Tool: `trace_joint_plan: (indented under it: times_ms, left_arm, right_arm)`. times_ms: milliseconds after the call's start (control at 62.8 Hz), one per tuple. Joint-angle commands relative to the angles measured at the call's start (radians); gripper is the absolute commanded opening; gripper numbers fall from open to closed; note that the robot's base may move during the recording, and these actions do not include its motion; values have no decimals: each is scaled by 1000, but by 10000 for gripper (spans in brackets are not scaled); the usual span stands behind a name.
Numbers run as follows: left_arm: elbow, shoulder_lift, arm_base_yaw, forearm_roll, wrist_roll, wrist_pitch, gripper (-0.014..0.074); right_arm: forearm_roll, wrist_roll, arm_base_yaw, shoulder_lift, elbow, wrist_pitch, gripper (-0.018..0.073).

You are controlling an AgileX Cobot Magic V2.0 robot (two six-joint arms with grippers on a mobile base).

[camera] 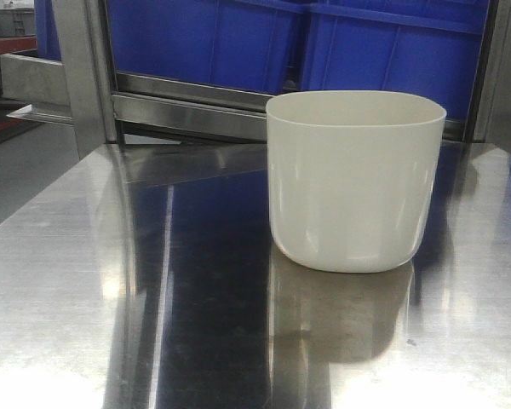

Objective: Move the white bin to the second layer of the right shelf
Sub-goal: 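Move the right gripper toward the white bin on the steel table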

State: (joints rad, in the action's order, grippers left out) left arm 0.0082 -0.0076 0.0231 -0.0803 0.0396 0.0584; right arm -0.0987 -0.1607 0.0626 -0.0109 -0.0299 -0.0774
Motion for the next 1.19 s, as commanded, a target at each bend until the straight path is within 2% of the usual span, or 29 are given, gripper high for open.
trace_joint_plan:
  times_ms: [0, 764, 875, 1003, 1178]
  left_arm:
    - [27, -15, 6, -5, -5, -83, 85]
    - [27, -15, 6, -5, -5, -83, 85]
    - [27, -15, 6, -5, -5, -83, 85]
    - [27, -15, 6, -5, -5, -83, 85]
    - [27, -15, 6, -5, -5, -83, 85]
  right_arm:
    - [6, -11, -5, -17, -1, 91, 55]
    - [6, -11, -5, -17, 12, 77, 55]
    - [6, -11, -5, -1, 76, -17, 55]
    - [6, -12, -5, 65, 184, -184, 55]
    - [7, -14, -5, 205, 305, -307, 55]
